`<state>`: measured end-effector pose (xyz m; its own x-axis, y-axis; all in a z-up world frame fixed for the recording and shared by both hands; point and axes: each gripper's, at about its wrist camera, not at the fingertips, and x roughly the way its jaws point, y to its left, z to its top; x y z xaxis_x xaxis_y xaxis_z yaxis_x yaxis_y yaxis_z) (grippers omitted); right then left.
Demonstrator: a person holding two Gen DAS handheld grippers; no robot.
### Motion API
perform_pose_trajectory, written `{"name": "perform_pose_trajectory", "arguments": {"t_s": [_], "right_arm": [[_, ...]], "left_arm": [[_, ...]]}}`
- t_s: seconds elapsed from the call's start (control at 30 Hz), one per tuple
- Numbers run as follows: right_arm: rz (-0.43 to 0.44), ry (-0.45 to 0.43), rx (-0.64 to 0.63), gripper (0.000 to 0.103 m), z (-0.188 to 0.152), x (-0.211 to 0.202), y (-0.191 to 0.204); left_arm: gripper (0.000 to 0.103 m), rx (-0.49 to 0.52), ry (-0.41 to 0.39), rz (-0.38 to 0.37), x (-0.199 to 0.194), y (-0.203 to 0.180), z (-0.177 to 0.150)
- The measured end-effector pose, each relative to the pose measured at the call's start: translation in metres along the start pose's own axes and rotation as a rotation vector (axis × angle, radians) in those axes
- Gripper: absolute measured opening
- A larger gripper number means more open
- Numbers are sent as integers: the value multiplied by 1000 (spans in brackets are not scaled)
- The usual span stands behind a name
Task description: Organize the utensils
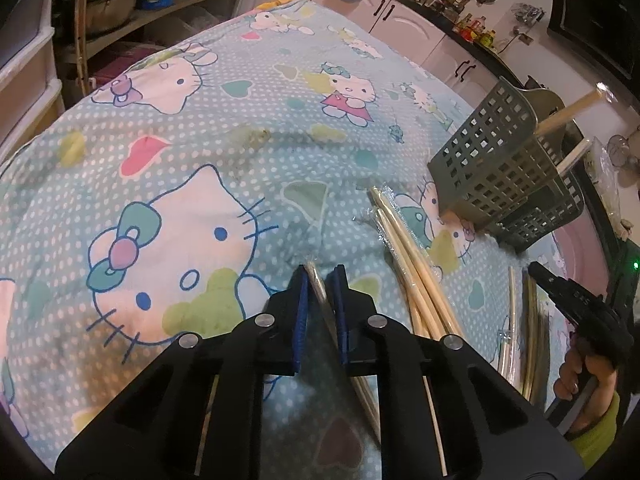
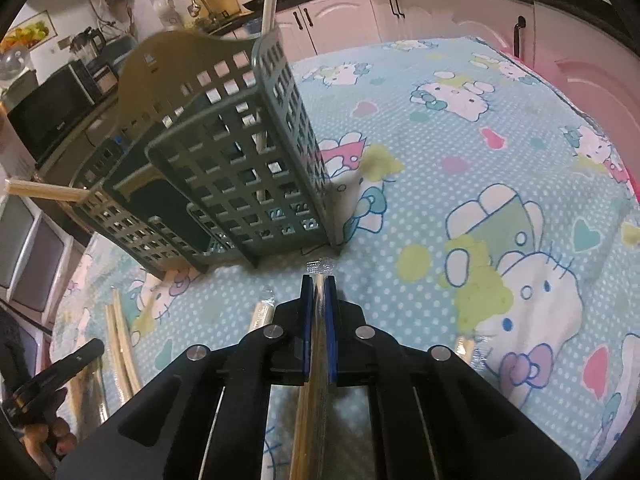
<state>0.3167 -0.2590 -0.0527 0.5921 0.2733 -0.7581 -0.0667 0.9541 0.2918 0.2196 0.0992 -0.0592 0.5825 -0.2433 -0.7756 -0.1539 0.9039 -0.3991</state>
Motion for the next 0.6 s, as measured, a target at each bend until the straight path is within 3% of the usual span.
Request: {"name": "perform_pose_trajectory", "arguments": {"t_s": [0.17,0.6], "right_arm": [[34,-45,-18,6,-1,-27,2],[141,-187,-66,5,-3,-95,5]], "left_arm": [[5,14,-19,-18,-12,-7,2],[1,141,-173,-127,-81,-65,15]]}}
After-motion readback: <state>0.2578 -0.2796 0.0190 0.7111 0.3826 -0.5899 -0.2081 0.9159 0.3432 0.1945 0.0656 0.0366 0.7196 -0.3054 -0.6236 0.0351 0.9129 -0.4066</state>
